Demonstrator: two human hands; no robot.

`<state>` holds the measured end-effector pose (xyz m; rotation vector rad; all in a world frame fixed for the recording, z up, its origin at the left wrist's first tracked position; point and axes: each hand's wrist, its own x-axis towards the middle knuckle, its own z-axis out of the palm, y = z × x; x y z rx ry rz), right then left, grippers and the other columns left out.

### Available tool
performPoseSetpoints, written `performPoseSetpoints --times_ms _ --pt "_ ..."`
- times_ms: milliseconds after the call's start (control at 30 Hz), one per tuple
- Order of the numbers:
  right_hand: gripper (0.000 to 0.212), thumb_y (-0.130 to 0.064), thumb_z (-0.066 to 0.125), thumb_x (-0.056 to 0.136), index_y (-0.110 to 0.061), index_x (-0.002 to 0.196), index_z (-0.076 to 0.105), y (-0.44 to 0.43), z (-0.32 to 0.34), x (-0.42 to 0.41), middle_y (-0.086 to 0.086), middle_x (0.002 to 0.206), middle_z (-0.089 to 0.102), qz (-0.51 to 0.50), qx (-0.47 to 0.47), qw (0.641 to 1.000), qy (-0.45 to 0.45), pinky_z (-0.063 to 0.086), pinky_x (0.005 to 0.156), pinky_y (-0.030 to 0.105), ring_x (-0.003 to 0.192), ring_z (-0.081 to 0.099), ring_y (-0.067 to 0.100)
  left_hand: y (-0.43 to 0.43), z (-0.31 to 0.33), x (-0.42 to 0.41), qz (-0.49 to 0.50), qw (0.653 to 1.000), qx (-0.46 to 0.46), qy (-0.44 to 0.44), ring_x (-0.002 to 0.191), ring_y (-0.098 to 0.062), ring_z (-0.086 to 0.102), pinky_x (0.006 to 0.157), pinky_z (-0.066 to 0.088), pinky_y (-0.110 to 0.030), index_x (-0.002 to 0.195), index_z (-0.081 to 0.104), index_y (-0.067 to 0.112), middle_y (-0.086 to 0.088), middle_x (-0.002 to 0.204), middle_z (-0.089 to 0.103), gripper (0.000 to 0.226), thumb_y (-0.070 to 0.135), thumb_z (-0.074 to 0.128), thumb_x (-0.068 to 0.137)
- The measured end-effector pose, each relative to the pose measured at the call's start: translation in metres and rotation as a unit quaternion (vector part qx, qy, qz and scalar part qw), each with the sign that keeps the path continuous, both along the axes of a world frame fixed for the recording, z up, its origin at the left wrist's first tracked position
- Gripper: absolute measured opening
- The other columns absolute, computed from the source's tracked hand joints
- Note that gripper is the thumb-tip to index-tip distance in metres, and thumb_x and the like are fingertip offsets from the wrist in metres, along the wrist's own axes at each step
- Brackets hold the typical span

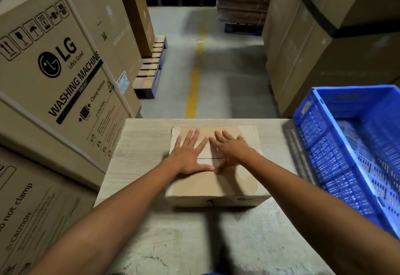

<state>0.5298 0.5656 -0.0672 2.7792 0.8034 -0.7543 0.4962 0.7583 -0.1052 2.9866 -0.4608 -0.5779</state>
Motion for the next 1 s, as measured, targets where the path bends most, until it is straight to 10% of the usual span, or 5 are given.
performPoseSetpoints --times_ms 333,533,700,833,1000 --pt "0.126 -0.095 0.048 0.063 -0.038 0.158 -0.012 -0.031 -0.027 -0.020 0.007 0.165 -0.025 -0.155 0.078 0.984 -0.034 -0.007 0.111 0.077 0.149 -0.026 0.038 -0.005 -0.012 -0.019 0.138 0.982 0.005 -0.126 0.153 -0.022 -0.017 0.120 -0.007 -0.056 0.159 -0.007 0.033 0.001 0.165 -0.019 0.087 0.081 0.011 0.089" --pt "0.070 -0.074 0.006 0.096 -0.042 0.158 0.003 -0.032 -0.047 -0.061 0.009 0.169 -0.008 -0.237 0.129 0.946 -0.179 -0.005 0.111 0.077 0.153 -0.015 0.038 -0.006 -0.011 -0.031 0.230 0.960 -0.038 -0.158 0.153 -0.031 -0.010 0.120 0.010 -0.058 0.159 0.005 0.027 -0.006 0.167 -0.012 0.077 0.070 0.020 0.097" --pt "0.072 -0.071 0.017 0.097 -0.033 0.158 0.008 -0.031 -0.045 -0.065 0.021 0.167 -0.004 -0.349 0.137 0.910 -0.177 0.020 0.112 0.070 0.148 0.009 0.054 -0.001 -0.004 -0.033 0.361 0.920 -0.120 -0.092 0.132 -0.043 0.045 0.094 0.047 -0.050 0.159 -0.003 0.025 -0.015 0.166 0.006 0.087 0.069 0.036 0.095" --pt "0.084 -0.074 0.038 0.093 -0.025 0.158 0.015 -0.036 -0.043 -0.056 0.023 0.166 0.005 -0.378 0.172 0.894 -0.168 0.037 0.106 0.060 0.139 0.032 0.048 0.013 0.000 -0.023 0.432 0.871 -0.232 -0.020 0.128 -0.040 0.051 0.093 0.046 -0.043 0.159 -0.008 0.021 -0.017 0.149 0.045 0.112 0.070 0.060 0.084" --pt "0.096 -0.062 0.067 0.085 -0.033 0.159 0.012 -0.036 -0.030 -0.052 0.022 0.165 0.014 -0.445 0.272 0.843 -0.132 0.032 0.111 0.060 0.141 0.031 0.045 0.030 -0.003 -0.025 0.442 0.812 -0.381 -0.005 0.127 -0.030 0.054 0.102 0.047 -0.042 0.151 0.031 0.026 -0.003 0.143 0.055 0.092 0.064 0.071 0.078"
